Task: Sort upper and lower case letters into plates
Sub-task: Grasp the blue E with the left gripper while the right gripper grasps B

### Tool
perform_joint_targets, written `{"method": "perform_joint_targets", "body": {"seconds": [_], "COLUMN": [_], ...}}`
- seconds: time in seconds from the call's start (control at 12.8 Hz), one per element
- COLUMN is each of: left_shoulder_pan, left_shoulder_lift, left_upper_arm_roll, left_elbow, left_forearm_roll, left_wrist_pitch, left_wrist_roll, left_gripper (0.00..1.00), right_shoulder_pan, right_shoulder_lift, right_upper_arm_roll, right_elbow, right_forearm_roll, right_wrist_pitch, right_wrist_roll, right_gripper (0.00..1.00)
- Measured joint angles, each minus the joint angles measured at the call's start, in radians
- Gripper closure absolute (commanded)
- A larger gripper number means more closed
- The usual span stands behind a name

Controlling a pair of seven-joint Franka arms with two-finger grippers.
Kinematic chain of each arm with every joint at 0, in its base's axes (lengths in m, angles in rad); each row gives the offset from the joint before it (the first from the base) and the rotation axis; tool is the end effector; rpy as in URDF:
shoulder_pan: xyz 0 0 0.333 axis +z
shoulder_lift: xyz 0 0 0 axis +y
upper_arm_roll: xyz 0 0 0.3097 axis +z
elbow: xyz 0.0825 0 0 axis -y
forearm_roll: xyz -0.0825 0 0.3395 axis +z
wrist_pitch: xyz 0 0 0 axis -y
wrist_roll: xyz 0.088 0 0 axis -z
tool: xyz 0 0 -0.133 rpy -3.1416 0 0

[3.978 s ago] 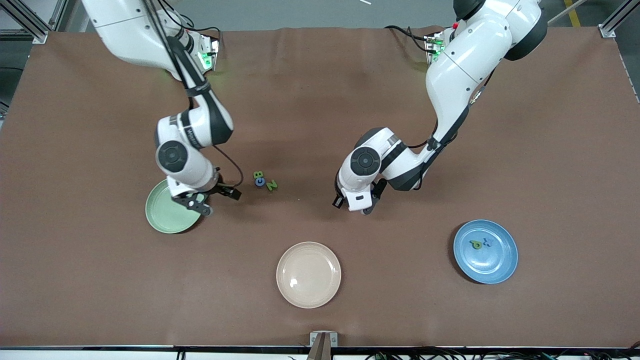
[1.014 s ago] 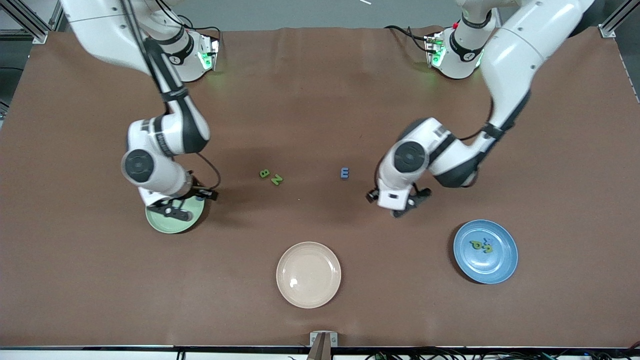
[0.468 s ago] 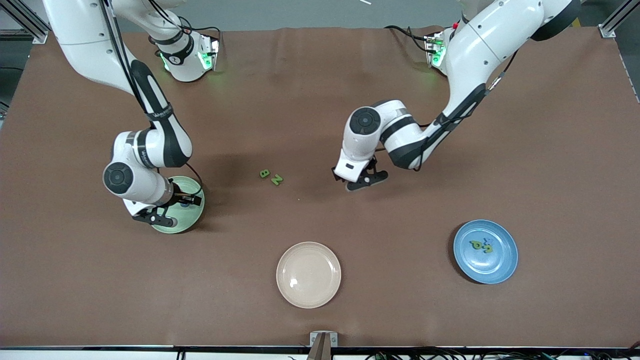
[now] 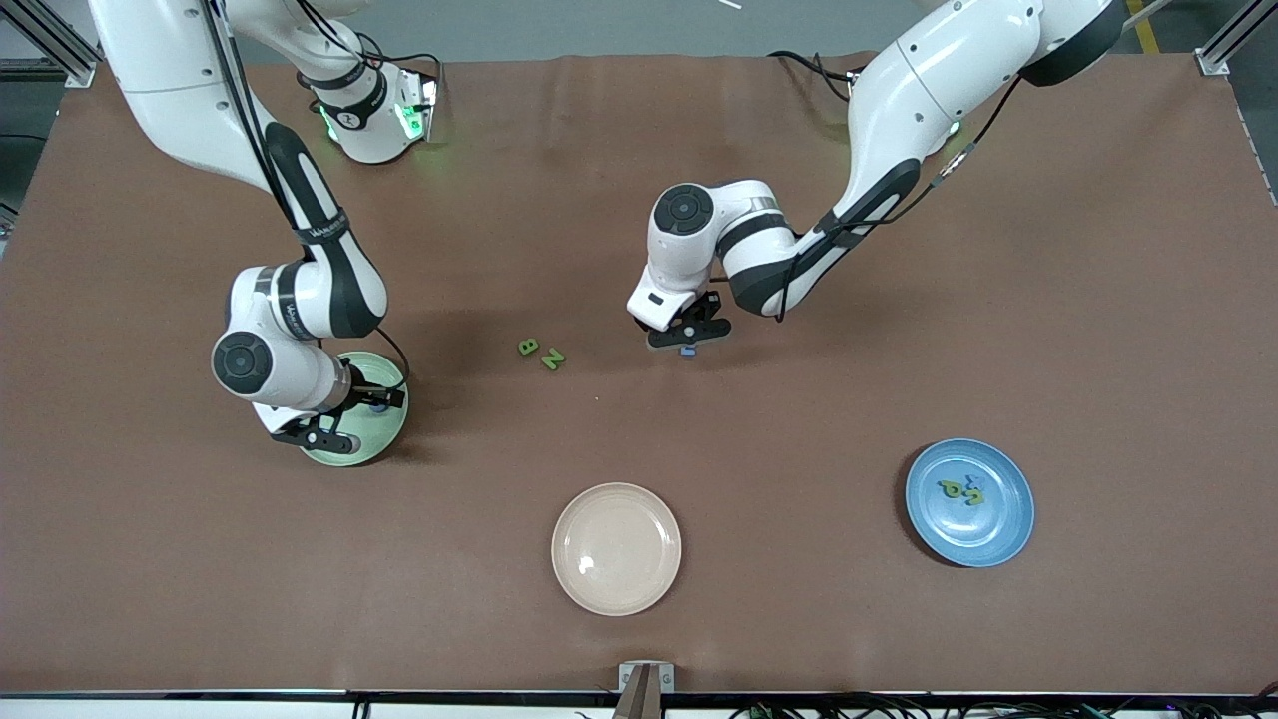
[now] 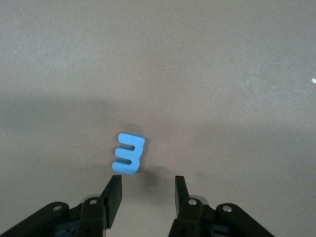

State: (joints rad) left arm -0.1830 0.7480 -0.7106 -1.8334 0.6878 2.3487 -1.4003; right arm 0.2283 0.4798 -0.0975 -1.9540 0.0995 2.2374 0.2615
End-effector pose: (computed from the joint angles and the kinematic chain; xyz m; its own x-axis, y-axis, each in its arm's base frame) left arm 0.4169 -0.4430 0.1999 0.9892 0.1446 0.0245 0.1443 -0.9894 0.0148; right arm 0.5547 0.0790 0.2189 0.9628 -0.1914 -0.1909 -0.1891 -0.9815 0.0304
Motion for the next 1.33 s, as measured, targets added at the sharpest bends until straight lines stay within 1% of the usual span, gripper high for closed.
{"method": "perform_joint_targets", "body": {"seconds": [0.16,0.31,0.55,0.7,0.86,1.01,1.17,1.33], "left_shoulder_pan": [0.004,0.006,0.008,0.011,0.012,0.013,0.011,0.011], "left_shoulder_lift": [0.007,0.016,0.022,0.022,0.022,0.028,0.037,0.044], "left_upper_arm_roll": [0.006,0.009,0.011,0.018,0.028,0.030,0.030,0.029], "left_elbow": [0.000,0.000,0.000,0.000,0.000,0.001,0.006,0.014], "left_forearm_roll": [0.015,0.037,0.043,0.046,0.046,0.046,0.046,0.046], "left_wrist_pitch": [0.000,0.000,0.000,0.000,0.000,0.001,0.004,0.008], "left_wrist_roll": [0.035,0.045,0.046,0.050,0.060,0.063,0.063,0.062], "left_gripper": [0.49,0.49,0.50,0.51,0.52,0.57,0.67,0.90], "right_shoulder_pan": [0.010,0.060,0.180,0.237,0.288,0.337,0.361,0.381], "right_shoulder_lift": [-0.028,-0.034,-0.024,-0.022,-0.019,-0.017,-0.015,-0.014], "right_upper_arm_roll": [0.006,0.011,0.016,0.016,0.017,0.017,0.016,0.016], "right_elbow": [0.032,0.032,0.010,-0.031,-0.077,-0.120,-0.165,-0.194], "right_forearm_roll": [0.009,0.040,0.043,0.044,0.044,0.044,0.044,0.044], "right_wrist_pitch": [-0.068,-0.063,0.020,0.107,0.176,0.230,0.296,0.346], "right_wrist_roll": [0.014,0.087,0.268,0.358,0.450,0.546,0.636,0.736], "right_gripper": [0.00,0.00,0.00,0.00,0.03,0.06,0.09,0.15]}}
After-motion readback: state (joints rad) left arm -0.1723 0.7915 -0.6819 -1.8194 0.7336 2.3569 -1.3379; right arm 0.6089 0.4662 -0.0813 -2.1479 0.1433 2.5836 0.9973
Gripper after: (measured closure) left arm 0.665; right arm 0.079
